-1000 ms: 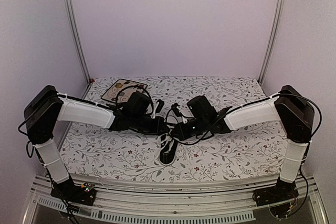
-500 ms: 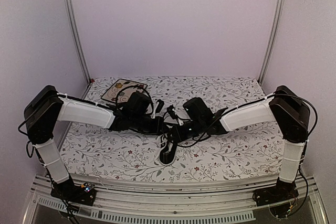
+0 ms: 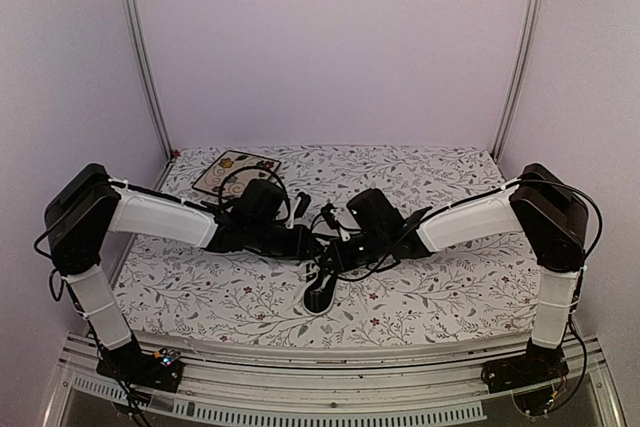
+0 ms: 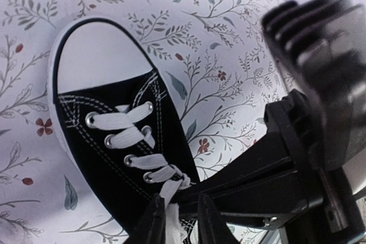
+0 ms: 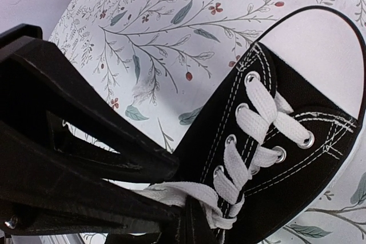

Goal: Tie the shoes

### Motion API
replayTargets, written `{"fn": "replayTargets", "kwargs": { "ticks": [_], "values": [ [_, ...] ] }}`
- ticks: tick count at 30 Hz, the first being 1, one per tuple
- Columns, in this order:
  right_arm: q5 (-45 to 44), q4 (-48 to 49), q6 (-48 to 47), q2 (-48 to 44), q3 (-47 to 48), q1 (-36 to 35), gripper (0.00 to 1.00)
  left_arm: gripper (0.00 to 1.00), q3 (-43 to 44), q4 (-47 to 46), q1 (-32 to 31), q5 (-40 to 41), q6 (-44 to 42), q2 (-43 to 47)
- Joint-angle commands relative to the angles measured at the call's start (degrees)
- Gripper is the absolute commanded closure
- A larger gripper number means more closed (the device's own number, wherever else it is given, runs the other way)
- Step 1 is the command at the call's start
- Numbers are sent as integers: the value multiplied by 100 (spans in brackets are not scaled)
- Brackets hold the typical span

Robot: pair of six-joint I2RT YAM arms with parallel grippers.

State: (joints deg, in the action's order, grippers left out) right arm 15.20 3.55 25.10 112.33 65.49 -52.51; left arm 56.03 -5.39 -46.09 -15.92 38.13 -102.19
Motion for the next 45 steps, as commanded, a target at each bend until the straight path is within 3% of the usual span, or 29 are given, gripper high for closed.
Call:
{"fn": "replayTargets", "kwargs": {
  "ticks": [1,6,12,17,20,31,45],
  "values": [
    [-106,-48,109,78,-48,-34,98,75,-290,-82,39,115,3,221],
    [-72,-5,96,44,-70,-34,98,69,-422,68,63,280,-24,249],
    [-18,61,76,34,-131,-36,98,74,-487,-38,80,357,51,228],
    [-4,98,91,26,-199,-32,98,58,-503,-197,80,416,122,286],
    [-16,101,92,5,-219,-38,98,55,-552,-296,78,536,159,396],
    [-61,108,125,-115,-345,-37,98,79,-333,-296,118,78,76,75],
    [-50,143,135,-115,-336,-31,98,86,-72,-46,108,84,-15,-242]
  ]
}}
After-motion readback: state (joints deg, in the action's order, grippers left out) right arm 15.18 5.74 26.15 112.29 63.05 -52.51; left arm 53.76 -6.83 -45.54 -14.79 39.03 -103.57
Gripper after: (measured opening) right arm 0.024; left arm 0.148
